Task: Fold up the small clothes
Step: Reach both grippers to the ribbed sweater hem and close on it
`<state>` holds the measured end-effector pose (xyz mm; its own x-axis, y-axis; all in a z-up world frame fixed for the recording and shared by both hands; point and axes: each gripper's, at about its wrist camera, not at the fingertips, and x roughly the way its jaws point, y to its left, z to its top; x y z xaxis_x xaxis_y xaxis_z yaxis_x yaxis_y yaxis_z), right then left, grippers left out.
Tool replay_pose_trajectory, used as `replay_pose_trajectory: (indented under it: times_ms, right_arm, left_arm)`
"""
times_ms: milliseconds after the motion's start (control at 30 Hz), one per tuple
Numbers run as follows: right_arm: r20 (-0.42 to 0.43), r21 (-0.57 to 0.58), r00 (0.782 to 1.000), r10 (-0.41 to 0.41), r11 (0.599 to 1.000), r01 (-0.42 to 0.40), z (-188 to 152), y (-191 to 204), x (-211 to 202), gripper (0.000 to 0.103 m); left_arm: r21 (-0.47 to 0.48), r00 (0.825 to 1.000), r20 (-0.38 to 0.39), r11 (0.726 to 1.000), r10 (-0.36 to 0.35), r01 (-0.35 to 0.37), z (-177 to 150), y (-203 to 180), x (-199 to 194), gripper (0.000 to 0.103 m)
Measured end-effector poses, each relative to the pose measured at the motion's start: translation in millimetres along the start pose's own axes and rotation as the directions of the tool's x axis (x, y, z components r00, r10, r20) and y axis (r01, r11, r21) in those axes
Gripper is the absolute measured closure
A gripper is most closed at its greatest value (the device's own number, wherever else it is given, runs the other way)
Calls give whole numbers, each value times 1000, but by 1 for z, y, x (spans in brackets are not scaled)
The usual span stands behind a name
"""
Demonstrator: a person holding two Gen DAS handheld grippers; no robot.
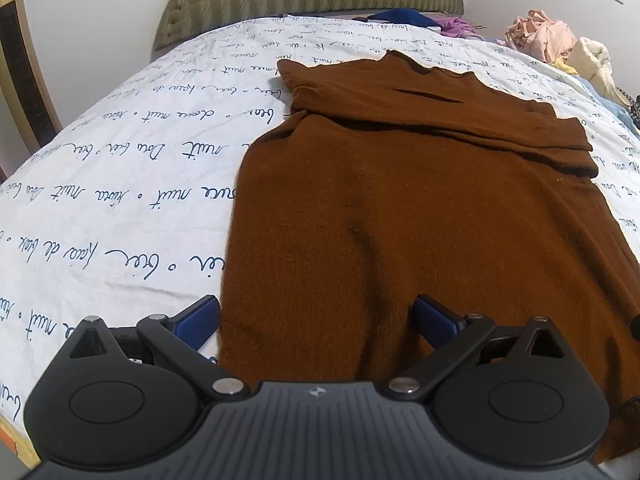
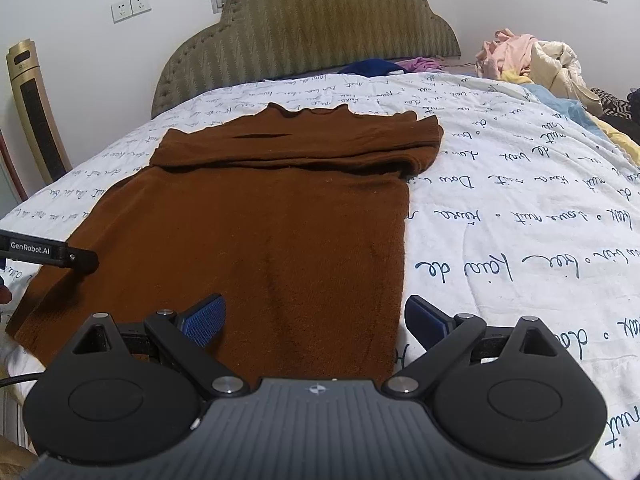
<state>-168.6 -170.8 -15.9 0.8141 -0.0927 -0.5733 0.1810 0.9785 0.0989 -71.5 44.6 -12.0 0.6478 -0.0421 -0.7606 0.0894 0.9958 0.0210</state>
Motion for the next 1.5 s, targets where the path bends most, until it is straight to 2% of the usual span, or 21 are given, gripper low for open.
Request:
replay_pose_trajectory:
  times_ms: [133,267,467,600,733,800,867,933,1000,1033,1100,1167,1300,1367,1400,1467,1500]
  right_arm:
    - [30,12,999,16,1000,-16,1,-2,-7,9]
    - [9,48,998,60,997,-60,3,-11,-12,9]
    - [-11,152,984,180,973,-176,-3,-35,-23,11]
    - [-22,222,975,222,952,-212,-9,-54,-32,13]
    - [-59,272,967,247,936,-222,-17,-70,-39,20]
    - [-93,273,964,250,937,-217,-22,-73,-42,25]
    - [-129,263,960,248,942,-208,-27,-74,-45,31]
    - [-146,268,953,266,938,-221,-31,-74,-49,34]
    - [-154,288,943,297,926,-244,-34,-76,-51,37]
    - [-157,295,938,309,921,-254,-35,-76,-51,37]
    - [-159,314,928,336,909,-275,-37,-75,-50,38]
    - [-156,334,915,372,892,-305,-39,-72,-47,38]
    - [-149,357,887,437,860,-364,-42,-60,-38,38]
    - [-149,357,875,460,850,-387,-40,-52,-33,38]
    - [-148,356,871,469,847,-395,-39,-48,-30,38]
    - [-147,350,867,477,844,-405,-36,-41,-24,40]
    - [-147,351,863,483,841,-411,-35,-36,-21,49]
  left_arm:
    - [-31,999,18,999,-34,34,-3,12,-5,0]
    - [-62,996,19,994,-87,88,-9,34,-10,0]
    - [-74,979,18,976,-202,203,-18,73,-26,0]
    - [-80,967,-4,964,-256,255,-19,93,-32,0]
    - [-71,928,-22,926,-373,370,-23,103,-37,1]
    - [-54,903,-52,904,-427,424,-27,102,-36,1]
    - [-61,890,-73,893,-450,447,-32,103,-33,2]
    - [-85,880,-106,886,-463,456,-36,105,-26,18]
    - [-133,865,-105,869,-491,477,-37,113,-20,19]
    - [-152,853,-98,855,-513,497,-37,116,-19,19]
    - [-194,808,-88,806,-583,560,-39,121,-20,19]
    - [-226,772,-88,768,-629,600,-41,121,-14,19]
    - [-246,737,-79,729,-672,639,-41,113,-6,19]
    - [-256,713,-73,704,-698,663,-41,109,-3,19]
    - [-259,705,-73,696,-705,669,-41,106,-1,19]
    - [-255,703,-74,695,-707,672,-38,99,3,19]
    - [-247,703,-76,696,-707,674,-37,96,3,29]
